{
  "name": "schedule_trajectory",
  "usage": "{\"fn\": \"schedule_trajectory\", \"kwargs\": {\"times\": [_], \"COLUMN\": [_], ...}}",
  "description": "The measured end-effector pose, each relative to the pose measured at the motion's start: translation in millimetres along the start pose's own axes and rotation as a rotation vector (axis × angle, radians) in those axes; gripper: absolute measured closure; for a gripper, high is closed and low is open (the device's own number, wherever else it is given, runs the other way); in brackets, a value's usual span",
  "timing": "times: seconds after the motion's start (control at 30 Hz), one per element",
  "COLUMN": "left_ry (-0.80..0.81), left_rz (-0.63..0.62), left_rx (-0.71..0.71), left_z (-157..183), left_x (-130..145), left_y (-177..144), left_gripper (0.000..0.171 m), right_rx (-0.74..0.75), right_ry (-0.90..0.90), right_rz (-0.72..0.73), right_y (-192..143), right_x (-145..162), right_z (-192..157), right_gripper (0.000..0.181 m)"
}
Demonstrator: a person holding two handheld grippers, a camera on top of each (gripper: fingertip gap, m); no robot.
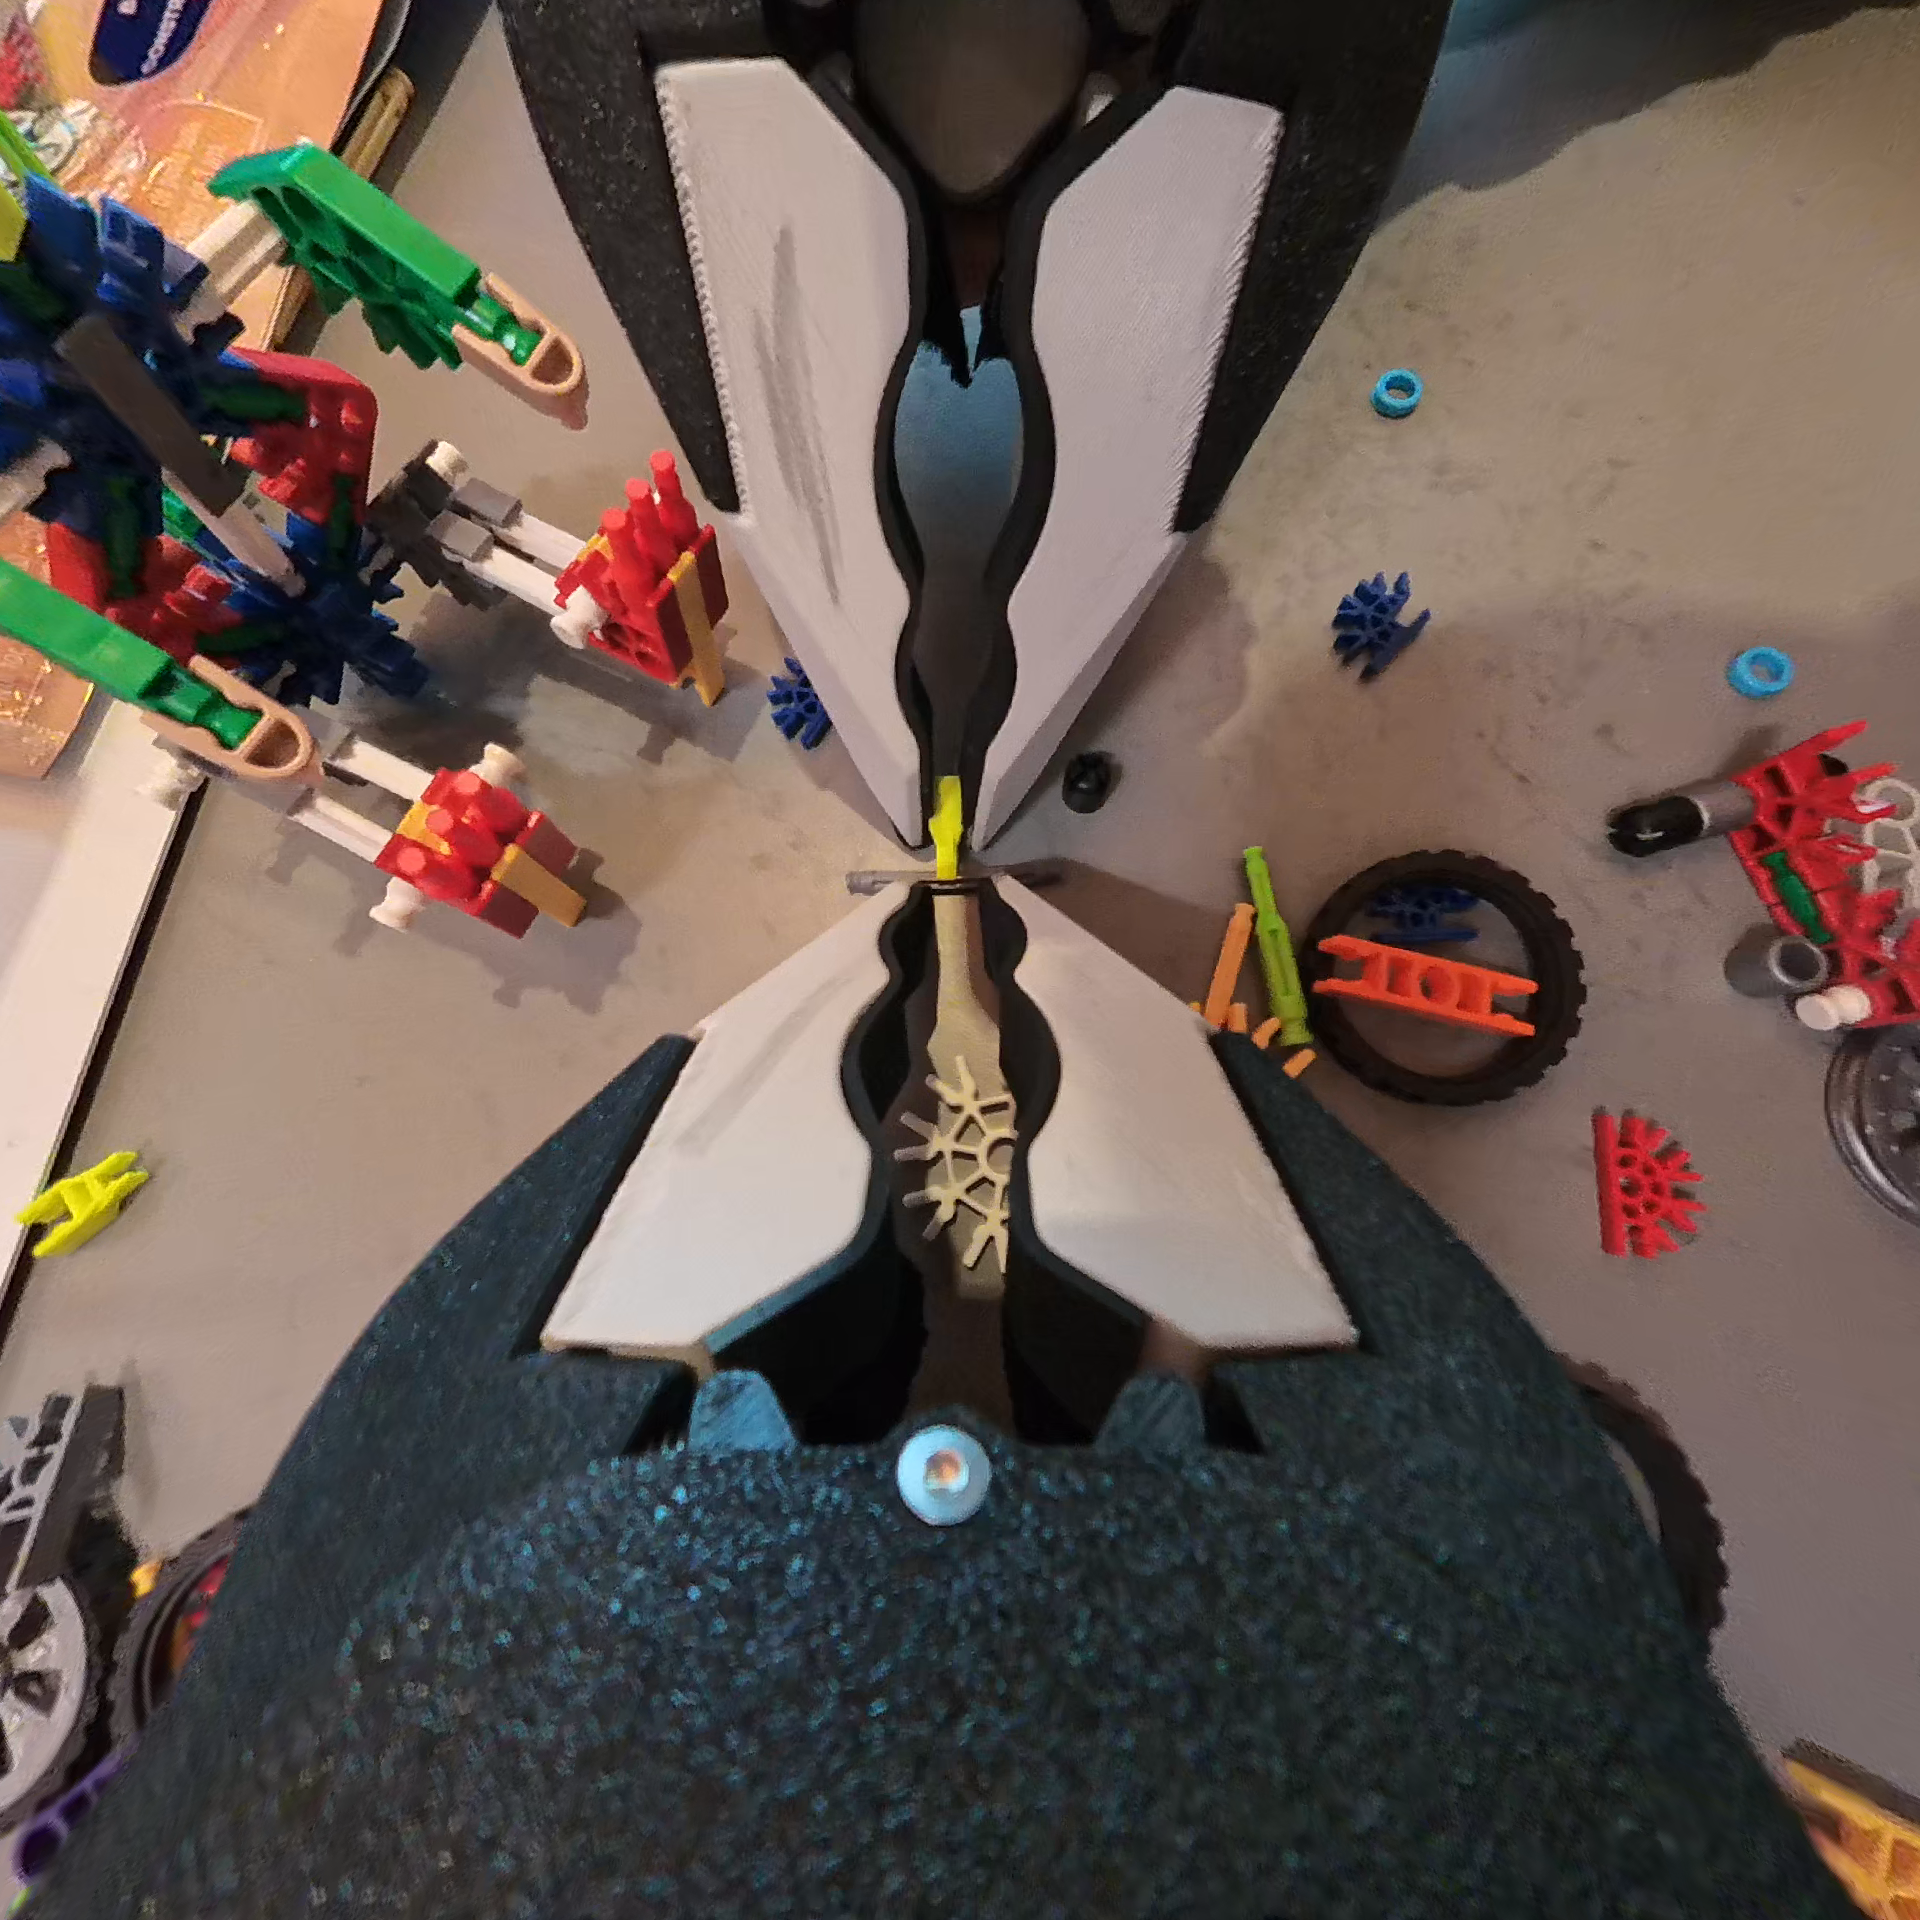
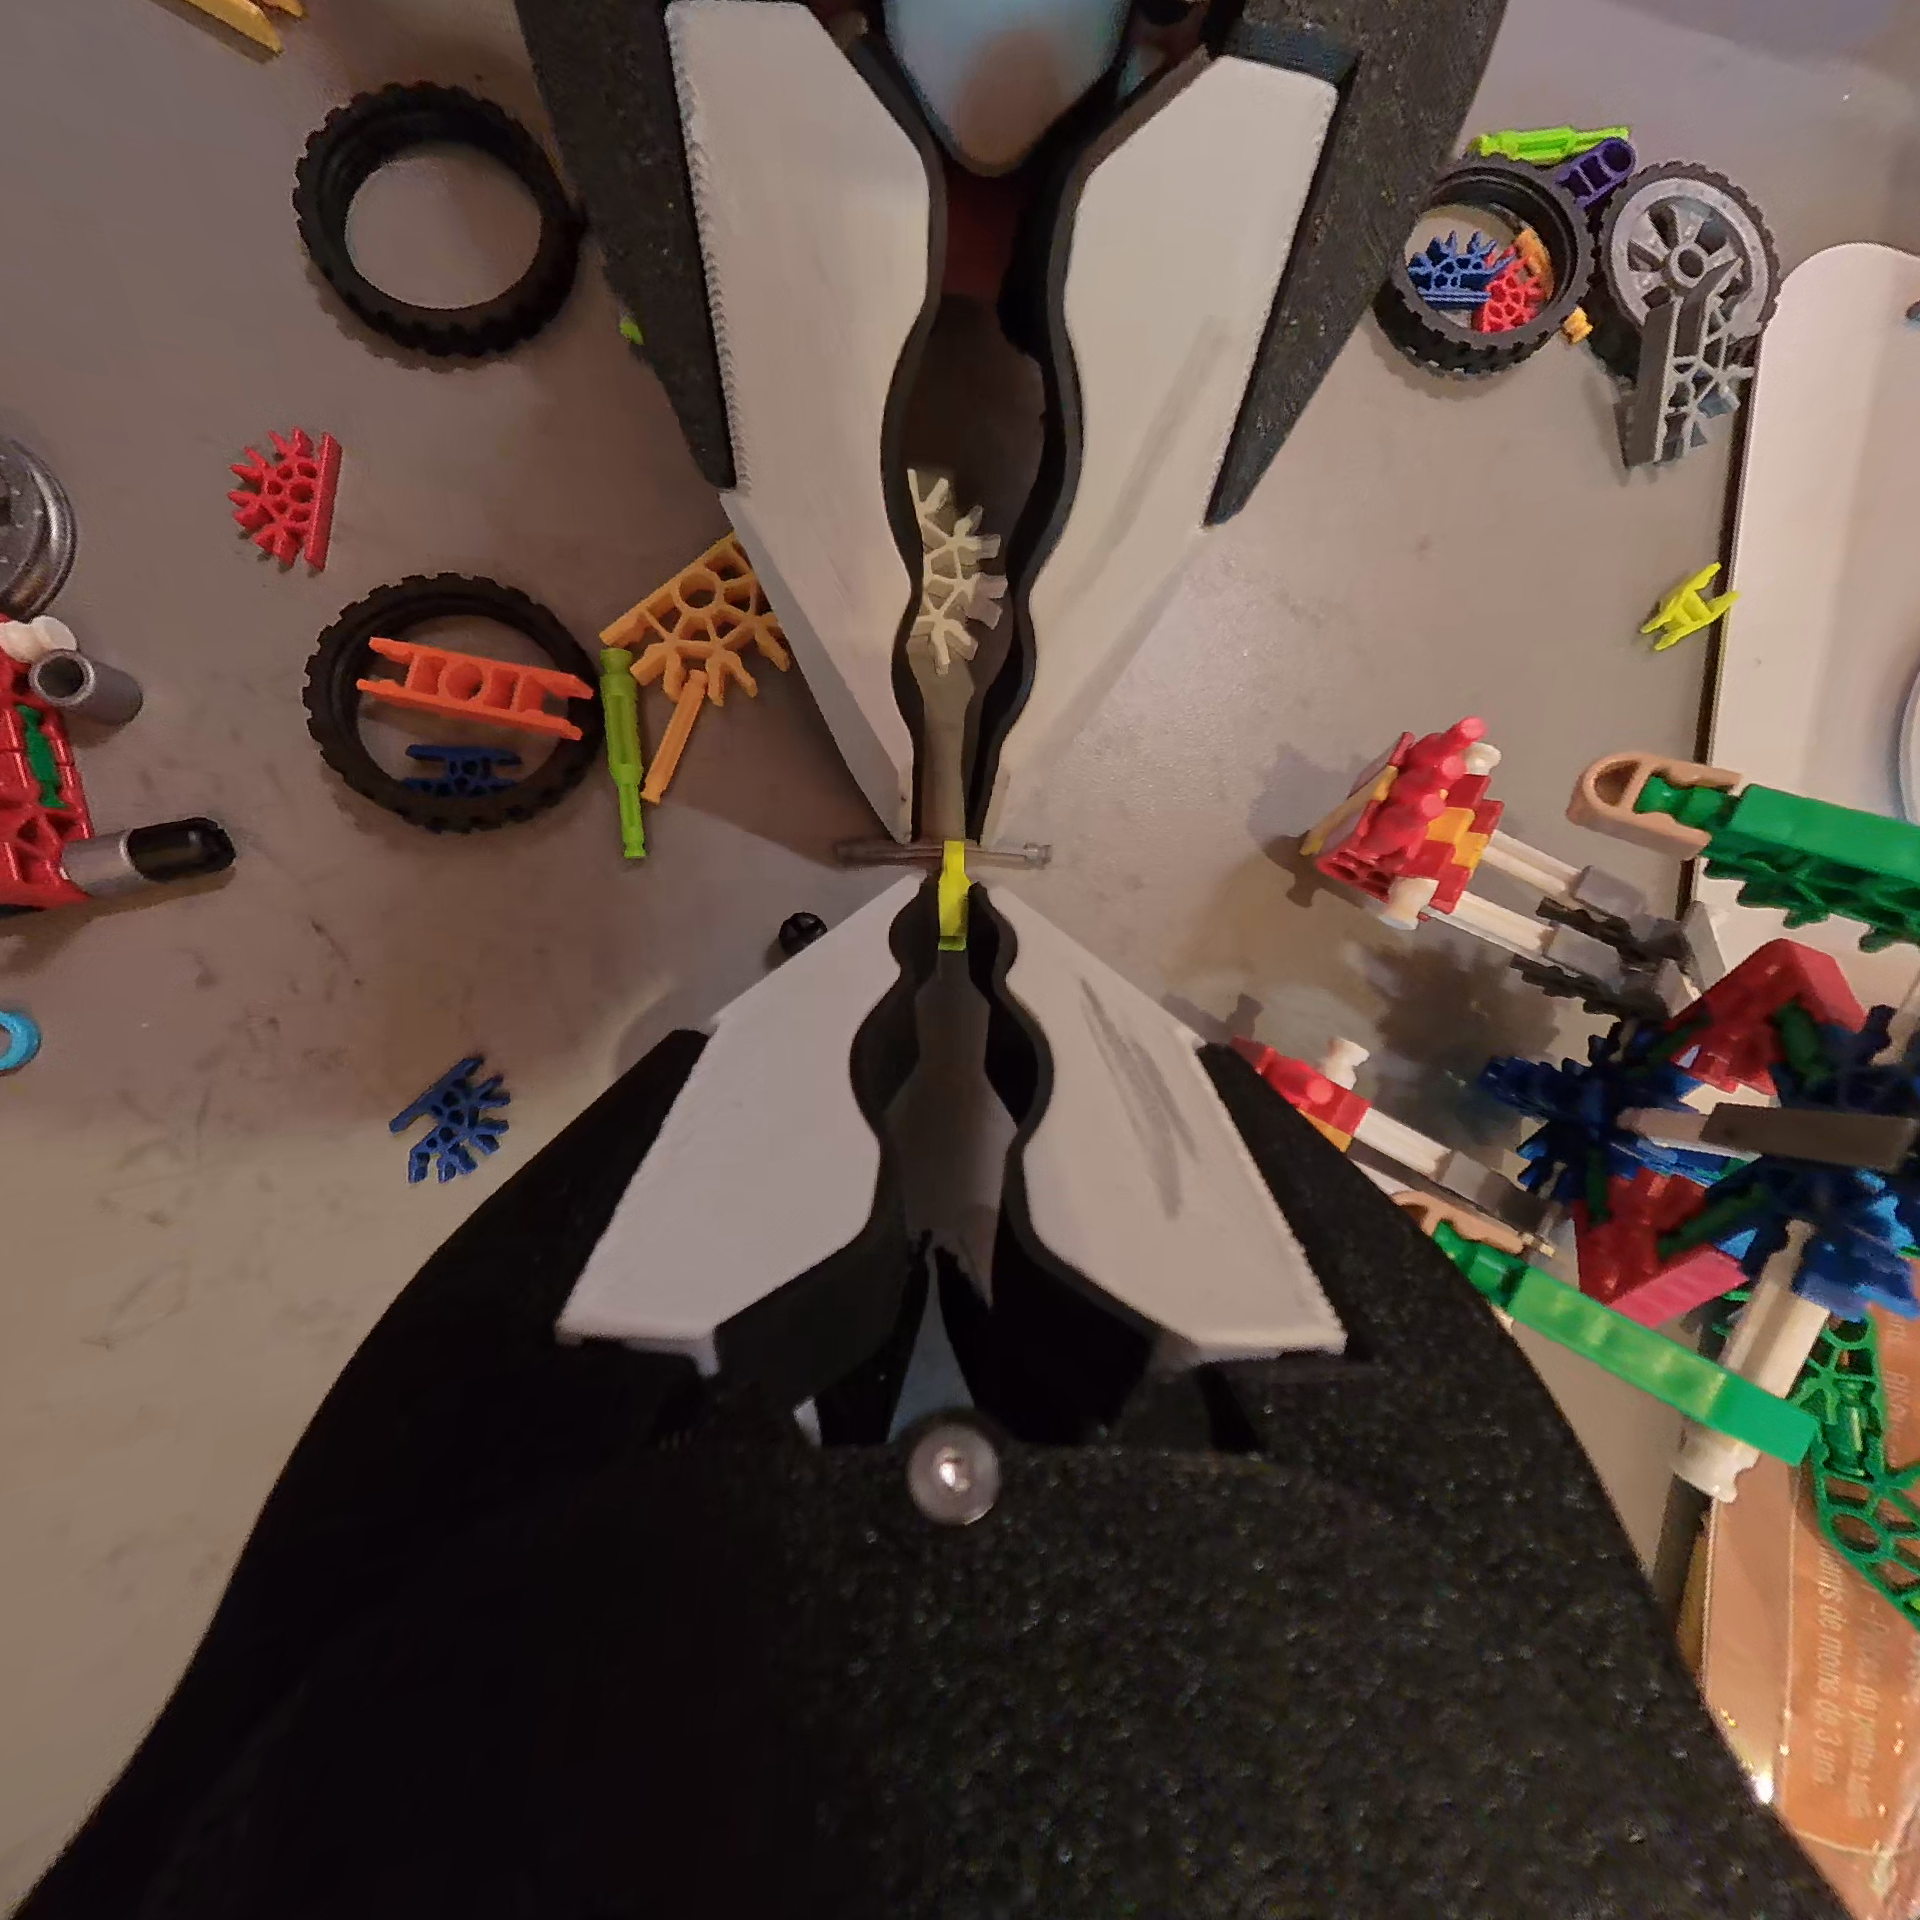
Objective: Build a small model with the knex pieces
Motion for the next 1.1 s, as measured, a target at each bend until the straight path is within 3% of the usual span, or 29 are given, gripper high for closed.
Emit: {"fn": "schedule_trajectory", "kwargs": {"times": [0.87,1.1], "left_ry": [0.014,0.01], "left_rz": [-0.005,-0.004], "left_rx": [0.02,0.018], "left_z": [-3,-3], "left_x": [1,1], "left_y": [3,3], "left_gripper": [0.171,0.171], "right_rx": [-0.022,-0.009], "right_ry": [0.002,0.017], "right_rz": [0.008,-0.013], "right_y": [-4,-23], "right_x": [-1,5], "right_z": [-6,0], "right_gripper": [0.169,0.167]}}
Point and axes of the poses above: each gripper's, where its closed fingertips meet, y out along the fingers, x out of its underside, z = x × y across the jaws, the point moved 5 cm from there along -y, back along the fingers, and after that the axes turned 15 degrees about y, right-handed, at the moved point
